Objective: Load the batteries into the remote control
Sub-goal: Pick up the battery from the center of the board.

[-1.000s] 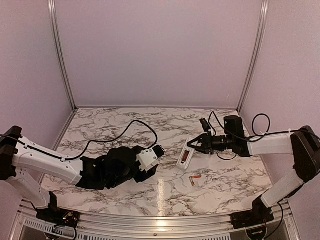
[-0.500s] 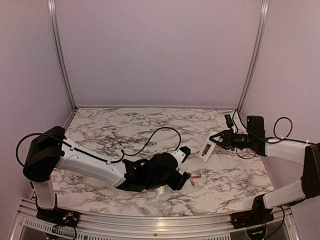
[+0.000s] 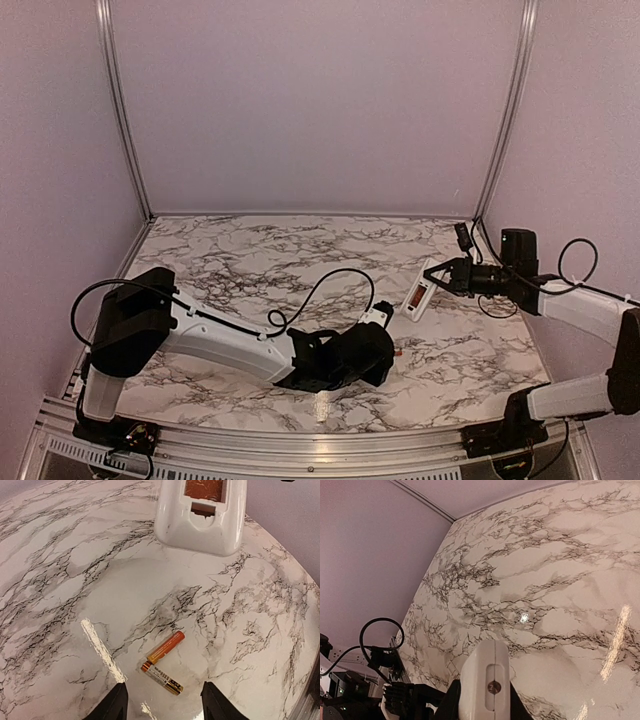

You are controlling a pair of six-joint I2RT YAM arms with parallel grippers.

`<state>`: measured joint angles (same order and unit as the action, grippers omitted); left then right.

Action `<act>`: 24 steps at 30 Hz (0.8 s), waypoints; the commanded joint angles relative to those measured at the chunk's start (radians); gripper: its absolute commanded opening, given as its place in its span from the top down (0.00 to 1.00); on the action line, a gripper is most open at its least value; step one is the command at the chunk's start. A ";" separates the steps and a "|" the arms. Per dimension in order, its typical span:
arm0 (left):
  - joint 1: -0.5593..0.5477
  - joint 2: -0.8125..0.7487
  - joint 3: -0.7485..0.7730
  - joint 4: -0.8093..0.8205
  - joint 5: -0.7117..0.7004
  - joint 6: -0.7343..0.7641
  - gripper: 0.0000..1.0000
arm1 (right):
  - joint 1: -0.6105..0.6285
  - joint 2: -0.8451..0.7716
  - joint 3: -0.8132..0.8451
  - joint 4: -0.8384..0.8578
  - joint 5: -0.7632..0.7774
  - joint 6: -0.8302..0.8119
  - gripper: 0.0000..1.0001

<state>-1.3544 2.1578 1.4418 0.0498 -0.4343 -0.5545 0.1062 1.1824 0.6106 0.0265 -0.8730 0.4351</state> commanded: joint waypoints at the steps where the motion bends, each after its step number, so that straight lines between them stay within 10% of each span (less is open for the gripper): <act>1: 0.000 0.042 0.039 -0.087 -0.044 -0.055 0.48 | -0.008 -0.020 0.012 -0.015 0.004 -0.028 1.00; 24: 0.000 0.177 0.212 -0.226 -0.052 -0.045 0.53 | -0.008 -0.009 0.007 -0.008 0.001 -0.024 1.00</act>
<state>-1.3540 2.2883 1.6066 -0.1059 -0.4648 -0.5991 0.1062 1.1740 0.6106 0.0204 -0.8722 0.4175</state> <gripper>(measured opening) 0.479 0.196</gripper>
